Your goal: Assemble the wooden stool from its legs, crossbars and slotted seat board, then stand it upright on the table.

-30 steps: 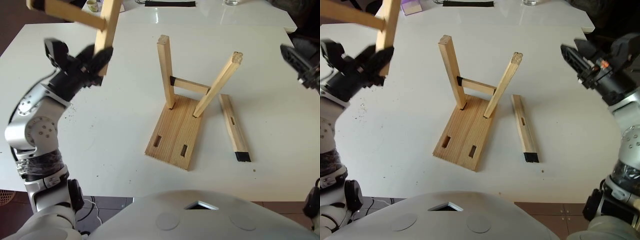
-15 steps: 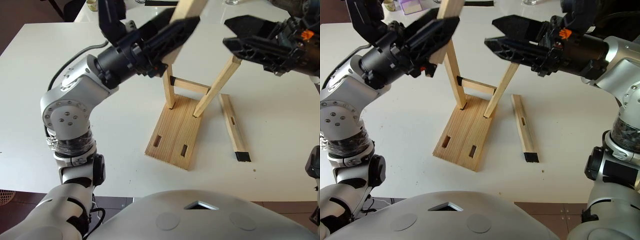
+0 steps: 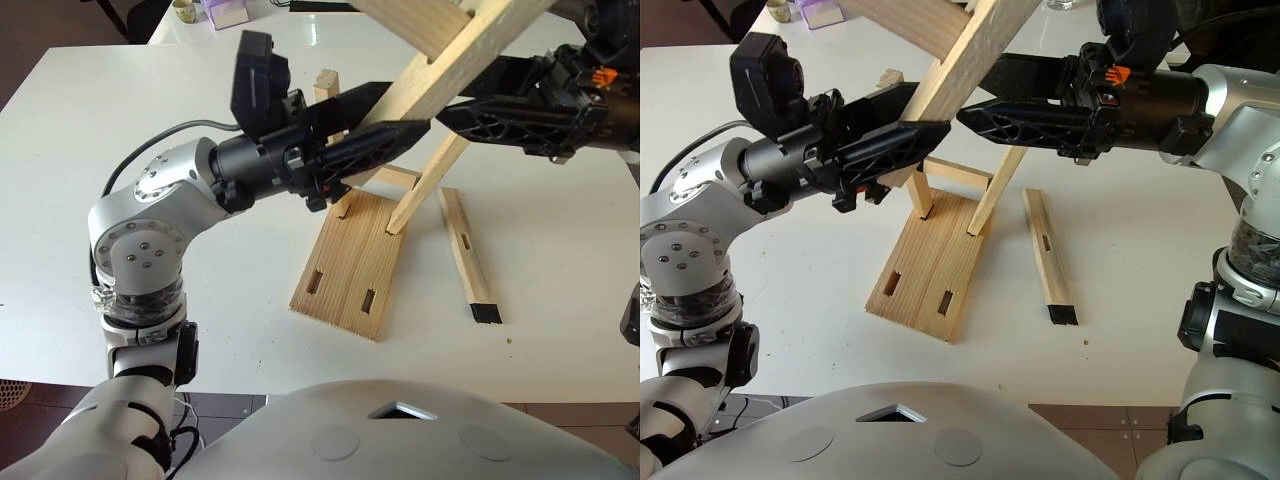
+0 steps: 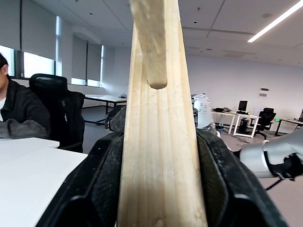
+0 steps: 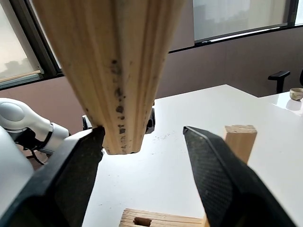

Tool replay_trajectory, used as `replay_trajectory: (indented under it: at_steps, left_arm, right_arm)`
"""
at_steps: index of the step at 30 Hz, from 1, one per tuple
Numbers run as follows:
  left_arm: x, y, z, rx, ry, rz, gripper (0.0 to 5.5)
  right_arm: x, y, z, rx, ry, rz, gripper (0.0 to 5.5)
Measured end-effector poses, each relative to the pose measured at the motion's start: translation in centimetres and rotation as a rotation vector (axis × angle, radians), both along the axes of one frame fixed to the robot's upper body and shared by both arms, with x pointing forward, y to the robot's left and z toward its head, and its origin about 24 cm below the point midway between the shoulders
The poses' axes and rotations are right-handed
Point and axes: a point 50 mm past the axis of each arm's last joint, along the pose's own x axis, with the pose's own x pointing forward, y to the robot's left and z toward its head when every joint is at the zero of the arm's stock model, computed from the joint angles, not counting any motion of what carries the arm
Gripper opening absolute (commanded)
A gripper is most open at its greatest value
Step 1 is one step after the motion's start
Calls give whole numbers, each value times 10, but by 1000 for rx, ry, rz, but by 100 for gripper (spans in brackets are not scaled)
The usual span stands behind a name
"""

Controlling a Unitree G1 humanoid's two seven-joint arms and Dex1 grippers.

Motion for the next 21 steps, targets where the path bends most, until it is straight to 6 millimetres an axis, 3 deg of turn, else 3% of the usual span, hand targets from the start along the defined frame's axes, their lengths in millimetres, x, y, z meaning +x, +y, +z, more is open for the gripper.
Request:
replay_trajectory:
  at_steps: [9, 20, 21]
  left_arm:
    - [2, -4, -16, 48, 30, -45, 203]
    - [3, -6, -23, 85, 40, -37, 203]
    - [3, -6, -22, 85, 38, -37, 203]
  right_arm:
    - [-8, 3, 10, 41, 4, 79, 306]
    - [-6, 12, -2, -76, -35, 83, 306]
    - [-7, 13, -5, -89, -32, 91, 288]
